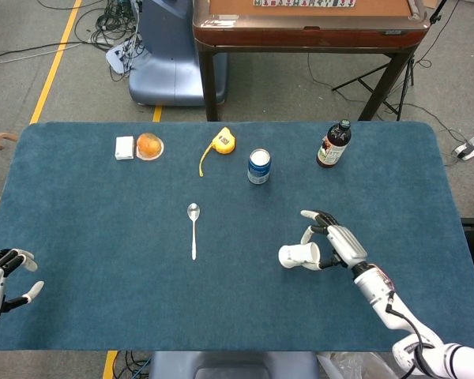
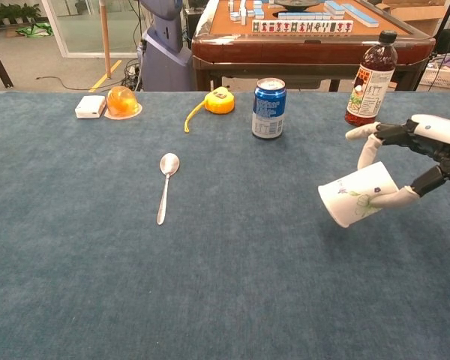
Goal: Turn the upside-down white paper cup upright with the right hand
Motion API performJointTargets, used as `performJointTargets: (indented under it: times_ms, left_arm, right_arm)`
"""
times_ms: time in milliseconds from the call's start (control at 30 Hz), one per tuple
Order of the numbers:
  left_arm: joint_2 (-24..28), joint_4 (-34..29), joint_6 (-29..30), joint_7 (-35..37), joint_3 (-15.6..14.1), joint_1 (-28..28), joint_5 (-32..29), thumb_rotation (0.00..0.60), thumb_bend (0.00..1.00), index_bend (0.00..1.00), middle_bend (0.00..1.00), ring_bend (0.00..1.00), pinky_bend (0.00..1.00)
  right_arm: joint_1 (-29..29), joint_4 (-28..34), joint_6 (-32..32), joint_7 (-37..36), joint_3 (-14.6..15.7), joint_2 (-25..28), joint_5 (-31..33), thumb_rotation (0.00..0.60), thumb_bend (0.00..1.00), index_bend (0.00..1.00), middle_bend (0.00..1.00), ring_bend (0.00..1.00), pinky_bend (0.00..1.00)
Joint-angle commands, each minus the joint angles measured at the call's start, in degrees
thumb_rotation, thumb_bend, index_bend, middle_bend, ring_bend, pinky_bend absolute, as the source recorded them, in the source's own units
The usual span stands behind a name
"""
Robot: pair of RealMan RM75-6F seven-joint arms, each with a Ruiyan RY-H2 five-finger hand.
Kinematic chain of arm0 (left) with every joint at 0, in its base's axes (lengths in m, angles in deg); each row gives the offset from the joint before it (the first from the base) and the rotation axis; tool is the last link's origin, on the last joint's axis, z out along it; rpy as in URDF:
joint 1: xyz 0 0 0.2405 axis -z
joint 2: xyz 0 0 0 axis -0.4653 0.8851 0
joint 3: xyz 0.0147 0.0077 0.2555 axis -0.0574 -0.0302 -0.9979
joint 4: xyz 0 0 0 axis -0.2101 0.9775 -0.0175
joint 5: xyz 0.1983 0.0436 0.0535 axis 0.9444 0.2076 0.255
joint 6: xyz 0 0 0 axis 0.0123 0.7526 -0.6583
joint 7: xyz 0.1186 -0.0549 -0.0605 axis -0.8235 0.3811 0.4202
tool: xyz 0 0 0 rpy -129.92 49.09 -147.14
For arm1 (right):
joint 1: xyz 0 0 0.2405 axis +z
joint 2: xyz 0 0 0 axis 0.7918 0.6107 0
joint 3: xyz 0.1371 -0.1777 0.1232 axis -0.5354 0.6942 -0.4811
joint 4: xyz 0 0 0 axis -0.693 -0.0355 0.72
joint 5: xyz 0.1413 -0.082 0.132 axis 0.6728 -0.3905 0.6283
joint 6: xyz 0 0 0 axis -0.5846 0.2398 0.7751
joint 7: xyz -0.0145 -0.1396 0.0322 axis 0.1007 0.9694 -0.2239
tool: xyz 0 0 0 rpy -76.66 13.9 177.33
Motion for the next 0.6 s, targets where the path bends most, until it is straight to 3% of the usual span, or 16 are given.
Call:
performJointTargets:
  times_ms: [33,400,600]
  left_arm:
    - [0.0,0.03,-0.03,-0.02,0.01,0.01,-0.02,0.6,0.17,0.54,0.41,0.3,0.6]
    - [-0.03,-0.03,-0.02,-0.05,-0.06,0.03,0.11,0.6,0.17,0.54,0.41,0.3,0.6]
    - [-0.03,-0.01,-0.09,-0.03,-0.05,0.06,0.07,0.6,0.17,0.54,0.41,0.3,0.6]
  right_arm:
    - [0.2,-1.56,0.2,-1.41,0.46,-0.86,-1.1,0.6,0.02,0.56,0.12,0.0,0.02]
    - [0.16,-0.3,-0.65,0.59,1.26,0.68,-2.5,0.6,0.0,0.23,0.06,0.0,0.0]
    - [-0.21,1.66,-1.52,2.54,1.53,2.42,-2.89,0.6,0.0,0.18,0.05,0.0,0.0]
